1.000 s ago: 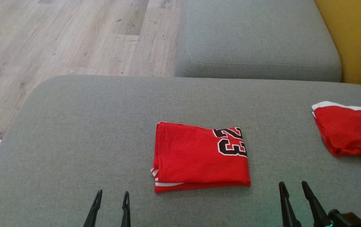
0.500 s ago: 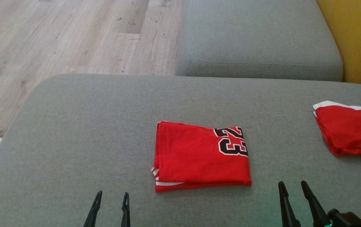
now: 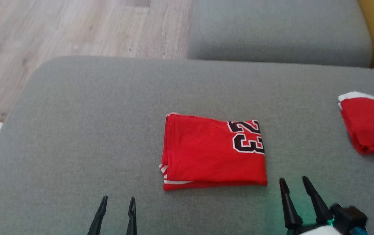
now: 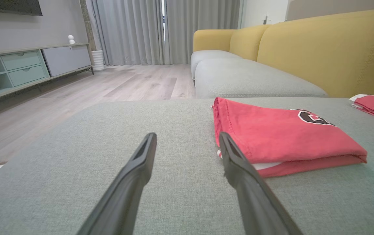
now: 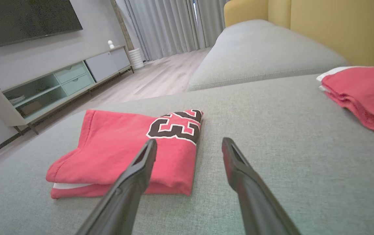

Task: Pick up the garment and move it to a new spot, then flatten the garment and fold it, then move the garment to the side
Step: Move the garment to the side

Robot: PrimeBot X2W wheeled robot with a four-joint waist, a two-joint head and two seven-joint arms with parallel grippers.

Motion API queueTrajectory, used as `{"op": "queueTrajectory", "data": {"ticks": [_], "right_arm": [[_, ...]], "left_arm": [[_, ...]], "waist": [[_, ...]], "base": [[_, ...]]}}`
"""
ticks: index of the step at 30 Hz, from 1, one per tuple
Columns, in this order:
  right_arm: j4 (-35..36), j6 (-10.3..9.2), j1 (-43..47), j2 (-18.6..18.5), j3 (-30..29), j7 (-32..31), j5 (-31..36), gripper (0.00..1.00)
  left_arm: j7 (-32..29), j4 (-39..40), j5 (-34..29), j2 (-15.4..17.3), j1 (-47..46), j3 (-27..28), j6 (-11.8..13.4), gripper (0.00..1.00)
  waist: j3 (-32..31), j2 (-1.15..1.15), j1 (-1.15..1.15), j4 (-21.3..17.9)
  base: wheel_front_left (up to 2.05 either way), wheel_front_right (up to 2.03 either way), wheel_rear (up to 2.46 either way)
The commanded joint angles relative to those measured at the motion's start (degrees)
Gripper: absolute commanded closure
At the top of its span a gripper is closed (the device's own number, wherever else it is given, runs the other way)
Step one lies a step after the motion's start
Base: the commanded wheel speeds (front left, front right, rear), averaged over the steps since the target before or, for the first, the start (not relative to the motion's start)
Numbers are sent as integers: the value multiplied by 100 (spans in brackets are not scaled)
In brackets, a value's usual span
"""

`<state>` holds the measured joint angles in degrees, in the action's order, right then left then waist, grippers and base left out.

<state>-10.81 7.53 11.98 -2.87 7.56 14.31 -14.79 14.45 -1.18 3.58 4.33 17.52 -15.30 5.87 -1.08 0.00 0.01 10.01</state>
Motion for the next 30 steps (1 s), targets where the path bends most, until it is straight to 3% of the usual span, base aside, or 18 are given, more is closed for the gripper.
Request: {"op": "queueTrajectory", "data": {"ticks": [1,10,17,29,30], "right_arm": [[77,-4,-344,-148,183,69,-26,0],[-506,-4,-1353,-405,389,-543,-546,0],[-913,-4,-2197,-534,486,-1975,-1433,0],[-934,-4,-2409,-541,292,-3028,-2256,0],[-850,-4,-2380,-537,325,-3081,-2321,70]], "left_arm": [[55,164,29,-88,-330,118,-22,0],[55,152,38,-110,-808,91,-122,0],[55,46,-13,-121,-1156,-14,-243,0],[55,3,-25,-133,-1323,-91,-262,0],[55,11,-13,-135,-1344,-85,-248,0]], "waist": [[163,0,-1,43],[741,0,-1,145],[1015,0,-1,246],[1234,0,-1,285],[1282,0,-1,255]], "base": [[0,0,0],[0,0,0],[0,0,0],[0,0,0],[0,0,0]]}}
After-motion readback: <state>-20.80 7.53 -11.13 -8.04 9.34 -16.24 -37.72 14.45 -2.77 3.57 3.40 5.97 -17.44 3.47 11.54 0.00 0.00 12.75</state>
